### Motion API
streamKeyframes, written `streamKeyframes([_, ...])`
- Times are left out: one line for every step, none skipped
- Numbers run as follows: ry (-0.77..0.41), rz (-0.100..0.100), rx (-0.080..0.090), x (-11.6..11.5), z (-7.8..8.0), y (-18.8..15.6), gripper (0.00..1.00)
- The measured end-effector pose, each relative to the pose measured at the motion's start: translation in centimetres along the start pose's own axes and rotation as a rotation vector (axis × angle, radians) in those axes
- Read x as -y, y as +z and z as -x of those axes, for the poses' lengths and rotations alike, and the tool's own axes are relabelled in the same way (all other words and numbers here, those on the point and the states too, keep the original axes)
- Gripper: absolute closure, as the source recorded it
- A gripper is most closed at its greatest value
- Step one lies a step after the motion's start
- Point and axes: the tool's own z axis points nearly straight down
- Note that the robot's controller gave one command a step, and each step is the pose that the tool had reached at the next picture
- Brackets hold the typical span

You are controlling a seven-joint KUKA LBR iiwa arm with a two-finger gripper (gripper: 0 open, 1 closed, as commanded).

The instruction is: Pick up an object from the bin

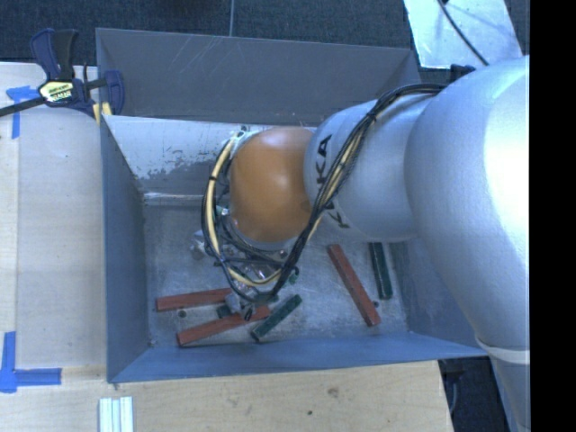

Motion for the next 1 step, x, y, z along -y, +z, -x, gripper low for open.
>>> streamKeyframes([0.005,0.0,0.003,0.11,0.09,-0.19,1.0])
